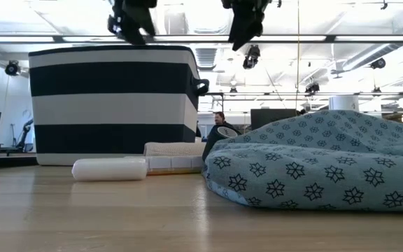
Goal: Pick & place medical supplies in basket/bin
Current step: Put the white medicine organizer into the blue bin
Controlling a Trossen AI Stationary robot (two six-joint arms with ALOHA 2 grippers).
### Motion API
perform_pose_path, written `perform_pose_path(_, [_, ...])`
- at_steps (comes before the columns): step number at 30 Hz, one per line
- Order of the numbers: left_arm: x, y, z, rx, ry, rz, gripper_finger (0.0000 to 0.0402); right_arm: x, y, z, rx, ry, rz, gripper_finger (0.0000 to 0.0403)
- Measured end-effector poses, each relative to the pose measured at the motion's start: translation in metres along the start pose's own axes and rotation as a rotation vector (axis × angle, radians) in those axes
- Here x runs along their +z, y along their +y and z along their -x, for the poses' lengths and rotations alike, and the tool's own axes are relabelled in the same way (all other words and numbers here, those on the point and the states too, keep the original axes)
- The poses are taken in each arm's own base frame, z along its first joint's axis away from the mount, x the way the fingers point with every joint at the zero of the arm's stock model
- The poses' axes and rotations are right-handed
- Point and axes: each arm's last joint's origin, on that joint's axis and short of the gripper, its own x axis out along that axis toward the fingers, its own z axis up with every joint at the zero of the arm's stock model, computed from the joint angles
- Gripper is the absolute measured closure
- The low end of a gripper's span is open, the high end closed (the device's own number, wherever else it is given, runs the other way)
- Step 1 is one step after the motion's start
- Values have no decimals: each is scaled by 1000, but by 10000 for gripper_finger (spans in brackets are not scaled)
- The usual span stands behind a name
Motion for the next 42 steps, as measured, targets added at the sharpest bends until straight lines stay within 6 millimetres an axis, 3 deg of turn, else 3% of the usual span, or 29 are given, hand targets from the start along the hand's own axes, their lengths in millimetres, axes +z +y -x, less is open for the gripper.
perform_pose_path(4, [11,13,-6,-75,-41,-72,120,-2,0,5,0,7,-50,138])
perform_pose_path(8, [10,22,2,-63,-45,51,120,-5,4,6,4,20,-35,138])
perform_pose_path(11, [9,21,11,-82,-76,25,120,-5,8,3,16,32,10,138])
perform_pose_path(18, [-8,21,69,-103,-225,96,120,-18,8,-29,-21,176,38,138])
perform_pose_path(28, [-50,26,150,-121,-464,170,120,-41,33,-64,268,271,130,138])
perform_pose_path(34, [-67,28,172,-150,-535,222,120,-46,53,-89,370,203,211,138])
perform_pose_path(42, [-71,28,177,-154,-549,223,120,-41,77,-100,441,78,214,138])
